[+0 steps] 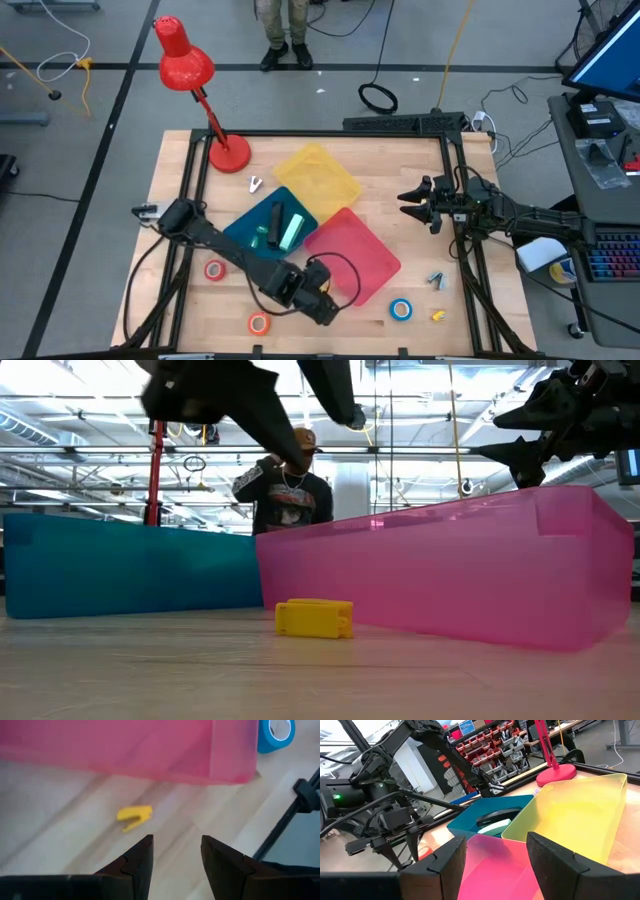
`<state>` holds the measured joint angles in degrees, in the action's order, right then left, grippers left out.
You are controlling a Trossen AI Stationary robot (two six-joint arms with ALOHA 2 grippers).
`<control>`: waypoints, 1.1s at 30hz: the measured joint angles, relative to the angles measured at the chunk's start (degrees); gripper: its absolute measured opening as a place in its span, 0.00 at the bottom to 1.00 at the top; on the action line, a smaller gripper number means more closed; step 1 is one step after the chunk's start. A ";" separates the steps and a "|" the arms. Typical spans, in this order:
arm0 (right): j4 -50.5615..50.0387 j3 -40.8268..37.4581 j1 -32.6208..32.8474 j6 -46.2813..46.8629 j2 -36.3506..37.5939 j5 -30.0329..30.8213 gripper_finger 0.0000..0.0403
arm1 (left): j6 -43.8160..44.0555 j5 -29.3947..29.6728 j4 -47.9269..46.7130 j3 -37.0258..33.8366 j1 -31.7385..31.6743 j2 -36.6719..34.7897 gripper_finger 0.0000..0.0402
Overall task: Pick and place Stapler, Stapler remover, tape
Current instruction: Put the left yellow stapler into the blue bin
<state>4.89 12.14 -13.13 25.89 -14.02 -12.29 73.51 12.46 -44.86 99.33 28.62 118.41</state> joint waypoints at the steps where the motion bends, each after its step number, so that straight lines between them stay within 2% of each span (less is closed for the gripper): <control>1: 0.00 0.00 0.00 0.00 0.00 0.00 0.50 | -1.07 -0.10 0.06 0.00 -0.32 0.02 0.41; 7: 0.00 0.00 0.00 -0.47 0.00 0.00 0.50 | -7.55 -0.42 1.42 0.00 -0.85 0.02 0.41; 15: 0.00 0.00 0.00 -1.75 0.00 0.04 0.50 | -21.71 -0.39 3.38 0.00 0.87 0.02 0.41; 21: 0.00 0.00 0.00 -3.02 0.00 0.09 0.50 | -27.91 1.08 4.15 -0.61 1.58 0.02 0.41; 33: 0.01 -0.02 0.00 -3.04 0.00 0.09 0.50 | -31.63 1.12 6.03 -5.89 1.51 0.06 0.41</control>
<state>4.90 12.12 -13.13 22.85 -14.02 -12.21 41.88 13.58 -38.83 93.44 30.13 118.47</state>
